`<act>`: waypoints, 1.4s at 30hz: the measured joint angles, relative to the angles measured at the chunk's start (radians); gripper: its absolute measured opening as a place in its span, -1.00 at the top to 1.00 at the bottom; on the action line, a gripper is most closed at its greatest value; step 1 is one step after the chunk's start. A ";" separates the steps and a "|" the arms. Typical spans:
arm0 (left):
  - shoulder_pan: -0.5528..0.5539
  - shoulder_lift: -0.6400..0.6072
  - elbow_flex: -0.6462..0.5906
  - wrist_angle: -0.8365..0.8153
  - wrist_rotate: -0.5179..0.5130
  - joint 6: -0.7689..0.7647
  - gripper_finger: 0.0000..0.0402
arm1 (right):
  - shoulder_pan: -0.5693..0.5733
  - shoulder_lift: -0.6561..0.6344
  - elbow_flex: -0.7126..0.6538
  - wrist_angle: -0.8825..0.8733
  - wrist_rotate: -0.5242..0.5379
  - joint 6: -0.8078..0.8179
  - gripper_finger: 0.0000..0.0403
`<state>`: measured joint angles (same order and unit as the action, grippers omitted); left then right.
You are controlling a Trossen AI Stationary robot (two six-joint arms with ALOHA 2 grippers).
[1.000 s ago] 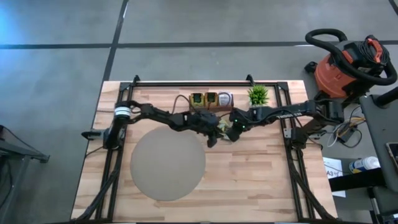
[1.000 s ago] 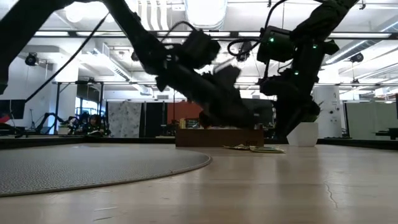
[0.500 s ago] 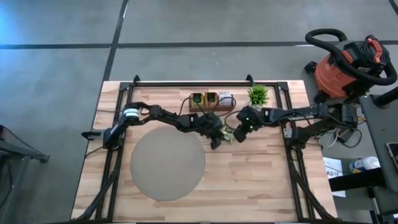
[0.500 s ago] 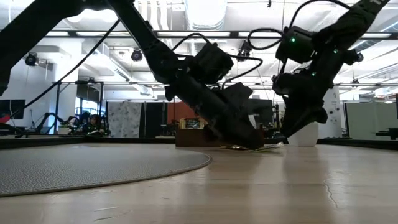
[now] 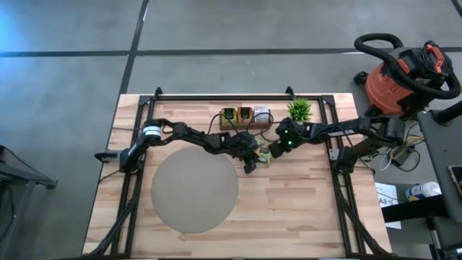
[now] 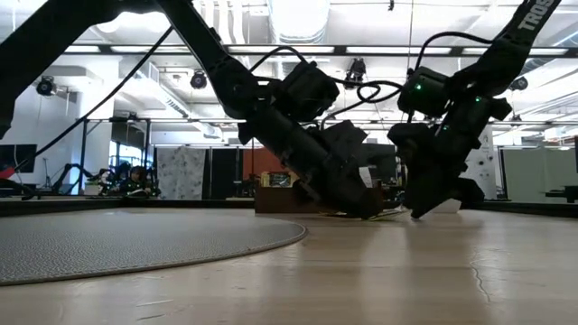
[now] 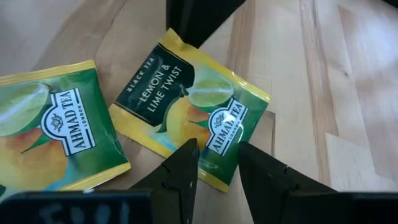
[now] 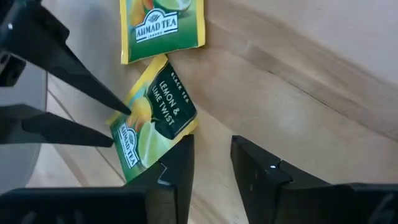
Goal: Pick & Place Tea
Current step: Put the yellow tea sachet into the left compartment of the wooden organizer
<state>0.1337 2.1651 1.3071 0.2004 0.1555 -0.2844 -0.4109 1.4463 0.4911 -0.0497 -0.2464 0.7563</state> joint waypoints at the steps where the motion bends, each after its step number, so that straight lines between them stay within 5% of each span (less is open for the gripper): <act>1: 0.000 0.000 0.000 -0.001 0.000 0.000 0.42 | -0.006 -0.004 -0.002 0.000 -0.002 0.001 0.45; 32: -0.002 0.001 -0.003 -0.018 -0.001 0.107 0.42 | -0.066 0.162 0.114 0.050 -0.188 -0.078 0.34; 42: -0.002 0.002 -0.003 -0.008 -0.009 0.106 0.42 | -0.069 0.190 0.122 0.052 -0.248 -0.170 0.64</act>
<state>0.1318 2.1670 1.3037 0.1927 0.1461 -0.1780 -0.4798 1.6367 0.6129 0.0022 -0.4941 0.5863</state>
